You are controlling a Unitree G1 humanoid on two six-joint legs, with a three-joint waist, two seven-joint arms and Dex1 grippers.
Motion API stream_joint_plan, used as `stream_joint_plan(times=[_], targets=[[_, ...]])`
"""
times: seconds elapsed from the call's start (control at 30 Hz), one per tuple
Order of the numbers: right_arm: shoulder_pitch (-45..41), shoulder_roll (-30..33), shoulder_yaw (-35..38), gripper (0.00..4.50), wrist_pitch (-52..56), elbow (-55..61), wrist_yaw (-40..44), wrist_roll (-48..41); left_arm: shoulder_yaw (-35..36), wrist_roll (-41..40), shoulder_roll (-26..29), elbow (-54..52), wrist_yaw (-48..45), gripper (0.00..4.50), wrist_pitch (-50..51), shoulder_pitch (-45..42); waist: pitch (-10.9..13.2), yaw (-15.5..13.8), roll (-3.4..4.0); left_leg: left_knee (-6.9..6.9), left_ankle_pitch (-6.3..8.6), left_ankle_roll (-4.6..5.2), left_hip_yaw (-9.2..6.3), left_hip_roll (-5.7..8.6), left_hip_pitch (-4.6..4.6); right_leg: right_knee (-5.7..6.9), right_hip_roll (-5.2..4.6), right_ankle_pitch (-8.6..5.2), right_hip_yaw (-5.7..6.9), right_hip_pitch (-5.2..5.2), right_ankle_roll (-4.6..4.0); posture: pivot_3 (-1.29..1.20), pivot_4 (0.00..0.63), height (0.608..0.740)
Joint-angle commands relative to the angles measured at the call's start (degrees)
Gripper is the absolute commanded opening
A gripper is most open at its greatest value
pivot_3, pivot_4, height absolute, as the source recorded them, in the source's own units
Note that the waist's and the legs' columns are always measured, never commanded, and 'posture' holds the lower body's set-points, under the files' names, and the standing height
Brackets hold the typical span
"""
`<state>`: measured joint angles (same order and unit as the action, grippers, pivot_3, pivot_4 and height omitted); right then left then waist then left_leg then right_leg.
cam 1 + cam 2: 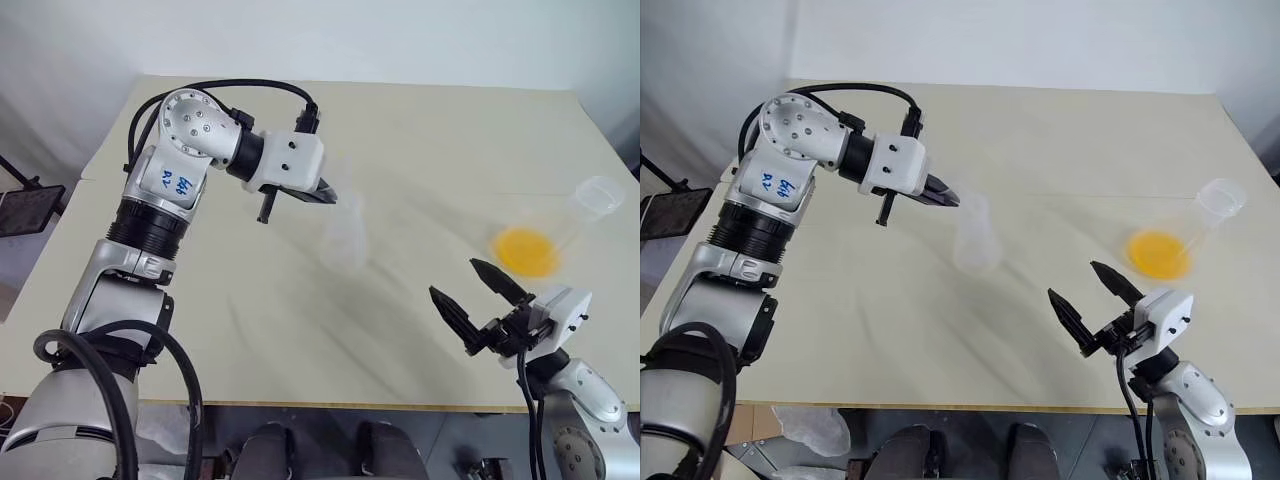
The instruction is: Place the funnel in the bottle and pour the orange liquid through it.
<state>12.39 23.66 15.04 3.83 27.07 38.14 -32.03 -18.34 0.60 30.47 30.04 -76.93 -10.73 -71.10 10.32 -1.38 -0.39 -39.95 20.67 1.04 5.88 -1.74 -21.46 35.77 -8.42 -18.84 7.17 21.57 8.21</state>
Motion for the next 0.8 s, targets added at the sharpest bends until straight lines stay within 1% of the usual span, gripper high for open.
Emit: stream_joint_plan(times=[0.03,0.13,0.2,0.33,0.37,0.5,0.53,0.6,0.7,0.8], targets=[[-0.4,0.0,0.0,4.5,-0.9,1.2,0.0,-0.2,2.2,-1.8,-1.7,-1.1,0.8,1.34,2.5,-2.1,0.0,-0.1,0.0,-0.02,0.0,0.0,-0.02,0.0,-0.01,0.0,0.0,0.0,0.01,0.0,0.0,0.0,0.15,0.74],[-0.6,-0.1,-0.4,4.5,-1.0,1.0,0.0,0.0,3.2,-2.1,-1.9,-1.0,1.2,2.23,4.0,-1.9,0.0,0.0,0.0,-0.03,0.0,0.01,-0.04,0.01,-0.03,0.0,0.0,0.0,0.01,0.0,0.0,0.0,0.15,0.74],[-0.7,-0.1,-0.5,4.5,-1.2,0.7,0.1,0.1,4.2,-3.1,-1.6,-1.8,0.7,2.94,6.4,-0.7,0.0,0.0,0.0,-0.02,0.0,0.01,-0.05,0.0,-0.03,0.01,0.0,0.0,0.03,0.0,0.0,0.0,0.15,0.74],[-1.2,-0.2,0.0,4.5,-1.8,0.2,-0.4,0.2,7.4,-6.2,-0.3,-5.2,1.4,4.24,13.2,3.7,0.0,0.3,0.01,-0.02,0.0,0.01,-0.04,-0.02,0.0,0.06,0.0,0.0,0.02,0.0,0.0,0.0,0.15,0.74],[-1.3,-0.4,0.6,4.5,-2.2,0.1,-0.8,0.3,8.5,-7.4,0.2,-6.4,1.6,4.46,15.2,5.5,0.0,0.4,0.02,-0.02,0.0,0.01,-0.06,-0.03,0.01,0.07,0.0,0.0,0.02,0.01,0.0,0.0,0.15,0.74],[-0.8,-1.7,3.7,4.5,-4.4,-0.2,-3.0,0.1,16.8,-16.7,0.1,-10.5,4.4,4.46,25.3,13.3,0.0,0.3,0.02,-0.04,0.0,0.0,-0.5,-0.05,0.03,0.14,-0.01,0.0,-0.01,0.01,0.0,0.0,0.15,0.74],[-0.4,-2.1,4.9,4.5,-4.7,-0.1,-3.8,-0.2,18.9,-18.6,0.2,-11.4,4.8,4.46,25.8,15.6,0.0,0.3,0.02,-0.06,0.0,0.0,-0.53,-0.04,0.03,0.15,-0.01,0.0,-0.01,0.01,0.0,0.0,0.15,0.74],[1.2,-3.5,8.8,4.5,-6.3,0.4,-6.0,-0.7,22.6,-20.8,1.6,-13.8,6.1,4.46,26.3,21.6,0.0,0.2,0.02,-0.06,0.0,0.01,-0.56,-0.04,0.02,0.15,-0.03,0.0,-0.02,0.0,0.0,0.0,0.15,0.74],[6.0,-6.1,14.6,4.5,-8.9,1.4,-8.1,-2.1,25.5,-20.9,3.9,-16.1,6.4,4.46,21.8,30.1,0.0,0.1,0.03,-0.02,0.0,0.01,-0.58,-0.03,0.05,0.17,-0.05,0.0,-0.01,0.0,0.0,0.0,0.15,0.74],[11.3,-8.1,18.0,4.5,-11.9,1.5,-8.1,-1.5,27.8,-22.5,3.2,-18.7,9.4,4.46,21.5,35.1,0.0,-0.3,0.02,-0.03,0.01,0.01,-0.57,0.01,0.04,0.17,-0.06,0.0,0.0,-0.06,0.0,0.0,0.15,0.74]])
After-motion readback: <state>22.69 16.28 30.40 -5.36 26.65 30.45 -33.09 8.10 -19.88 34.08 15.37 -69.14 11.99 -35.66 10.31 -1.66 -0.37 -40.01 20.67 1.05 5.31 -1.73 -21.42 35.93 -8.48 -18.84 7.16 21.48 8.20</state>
